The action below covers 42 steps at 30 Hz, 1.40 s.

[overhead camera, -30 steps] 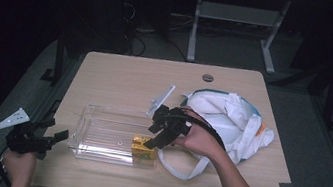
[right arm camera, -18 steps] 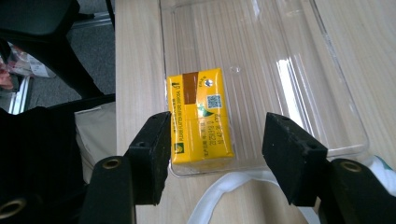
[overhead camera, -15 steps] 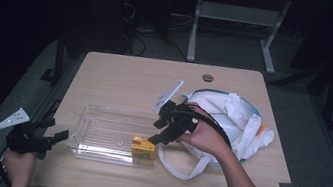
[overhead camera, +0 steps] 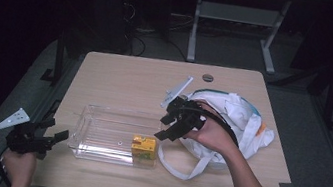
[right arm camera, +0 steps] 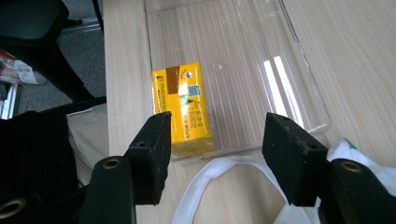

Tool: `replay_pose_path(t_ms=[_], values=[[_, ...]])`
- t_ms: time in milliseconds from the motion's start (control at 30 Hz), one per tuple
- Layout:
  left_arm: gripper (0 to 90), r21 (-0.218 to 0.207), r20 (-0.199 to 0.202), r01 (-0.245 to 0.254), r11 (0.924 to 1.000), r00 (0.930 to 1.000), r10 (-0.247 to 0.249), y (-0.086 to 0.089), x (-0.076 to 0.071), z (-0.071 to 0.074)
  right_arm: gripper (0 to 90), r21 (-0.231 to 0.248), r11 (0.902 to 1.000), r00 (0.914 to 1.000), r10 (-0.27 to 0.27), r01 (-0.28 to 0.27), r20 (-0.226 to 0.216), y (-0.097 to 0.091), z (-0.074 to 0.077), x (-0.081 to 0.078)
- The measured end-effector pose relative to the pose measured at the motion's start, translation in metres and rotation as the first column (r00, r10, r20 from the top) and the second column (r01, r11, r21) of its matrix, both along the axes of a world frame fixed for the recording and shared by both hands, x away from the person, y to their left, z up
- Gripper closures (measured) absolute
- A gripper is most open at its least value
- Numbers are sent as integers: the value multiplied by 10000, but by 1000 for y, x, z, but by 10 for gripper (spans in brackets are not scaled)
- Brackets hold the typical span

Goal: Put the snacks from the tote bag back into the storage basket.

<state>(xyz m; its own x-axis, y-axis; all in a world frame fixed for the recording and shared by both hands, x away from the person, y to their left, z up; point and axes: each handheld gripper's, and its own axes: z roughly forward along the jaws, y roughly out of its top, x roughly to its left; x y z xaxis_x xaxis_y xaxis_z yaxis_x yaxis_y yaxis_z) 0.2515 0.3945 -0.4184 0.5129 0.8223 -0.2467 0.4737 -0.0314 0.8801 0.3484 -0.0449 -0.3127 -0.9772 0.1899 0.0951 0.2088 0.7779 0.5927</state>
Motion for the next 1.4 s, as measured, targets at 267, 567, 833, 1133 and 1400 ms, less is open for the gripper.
replay_pose_path(t_ms=[267, 567, 833, 1133, 1400], values=[[128, 42, -11, 15, 10000, 10000, -15, 0, 0, 0, 414, 68, 9996, 9996, -268, 267, 35, -9, 1, 3], [128, 89, 0, 48, 9999, 10000, -48, 1, 0, 0, 414, 153, 9986, 9987, -509, 508, 81, -21, 3, 6], [128, 67, -34, 24, 10000, 10000, -24, 0, -1, 0, 413, 76, 9969, 9969, -789, 789, 55, -29, 2, 8], [128, 68, -35, 22, 10000, 10000, -22, 0, 0, 0, 411, 113, 9941, 9942, -1078, 1078, -12, -39, 0, 10], [128, 94, -26, 39, 9999, 10000, -38, 0, 0, 0, 411, 59, 9913, 9913, -1317, 1317, -31, -48, -3, 10]])
